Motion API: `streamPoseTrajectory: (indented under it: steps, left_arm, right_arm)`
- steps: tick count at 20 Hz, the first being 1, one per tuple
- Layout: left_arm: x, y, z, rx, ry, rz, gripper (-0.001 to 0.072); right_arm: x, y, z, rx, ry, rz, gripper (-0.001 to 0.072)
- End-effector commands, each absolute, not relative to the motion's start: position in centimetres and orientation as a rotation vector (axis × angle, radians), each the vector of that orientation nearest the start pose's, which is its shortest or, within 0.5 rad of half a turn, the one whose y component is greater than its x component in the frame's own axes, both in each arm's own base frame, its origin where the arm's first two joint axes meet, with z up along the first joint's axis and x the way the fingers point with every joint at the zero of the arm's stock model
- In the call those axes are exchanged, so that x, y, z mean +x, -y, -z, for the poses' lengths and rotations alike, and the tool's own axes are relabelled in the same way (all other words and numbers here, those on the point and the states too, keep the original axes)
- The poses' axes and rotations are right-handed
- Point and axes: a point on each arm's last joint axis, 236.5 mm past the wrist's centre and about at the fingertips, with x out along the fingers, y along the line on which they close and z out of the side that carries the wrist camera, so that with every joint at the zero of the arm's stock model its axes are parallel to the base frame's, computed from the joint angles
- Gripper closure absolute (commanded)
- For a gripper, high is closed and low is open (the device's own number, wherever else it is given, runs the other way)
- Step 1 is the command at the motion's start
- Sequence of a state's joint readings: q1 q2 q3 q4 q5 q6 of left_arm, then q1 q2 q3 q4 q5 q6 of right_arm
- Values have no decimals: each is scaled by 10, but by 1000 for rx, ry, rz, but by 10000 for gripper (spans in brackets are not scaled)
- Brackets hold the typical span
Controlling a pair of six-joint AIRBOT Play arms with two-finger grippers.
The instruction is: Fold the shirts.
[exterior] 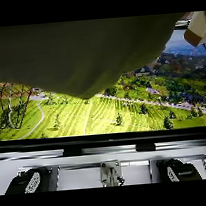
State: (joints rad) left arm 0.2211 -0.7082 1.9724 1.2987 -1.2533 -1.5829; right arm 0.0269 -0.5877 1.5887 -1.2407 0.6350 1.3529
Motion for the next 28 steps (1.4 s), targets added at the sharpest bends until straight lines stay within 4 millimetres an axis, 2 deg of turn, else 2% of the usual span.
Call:
streamPoseTrajectory:
  steps: [1,3,5,7,9,11,13,15,17,18,20,21,23,26,28]
  left_arm:
    - [169,8,-486,-81,-124,-33,671]
    - [181,6,-473,-66,-169,-33,671]
    - [199,0,-451,-80,-242,-37,671]
    - [226,-6,-407,-79,-371,-34,670]
    - [255,-14,-344,-101,-544,-35,670]
    - [285,-21,-277,-135,-686,-39,670]
    - [318,-30,-227,-169,-746,-52,671]
    - [358,-34,-189,-220,-766,-46,671]
    - [400,-30,-159,-306,-776,-18,670]
    - [422,-28,-143,-361,-772,-9,671]
    - [459,-29,-110,-462,-768,-11,670]
    - [473,-29,-92,-504,-777,-18,670]
    - [488,-25,-47,-597,-844,-25,670]
    - [485,0,18,-652,-1013,3,670]
    - [478,17,43,-619,-1092,45,669]
  right_arm:
    - [183,-46,-574,34,454,-215,652]
    - [191,-46,-572,38,442,-211,652]
    - [208,-42,-564,14,407,-185,652]
    - [239,-36,-540,-32,301,-148,653]
    - [287,-30,-485,-86,79,-117,652]
    - [339,-19,-412,-128,-190,-83,652]
    - [394,-10,-351,-145,-370,-50,652]
    - [457,-11,-309,-144,-414,-51,652]
    - [516,-15,-269,-89,-409,-47,652]
    - [542,-19,-246,-27,-410,-48,652]
    - [578,-25,-199,118,-435,-41,652]
    - [590,-29,-174,194,-468,-38,652]
    - [600,-39,-119,283,-576,-40,652]
    - [592,-54,-45,360,-779,-53,652]
    - [581,-59,-14,366,-883,-53,645]
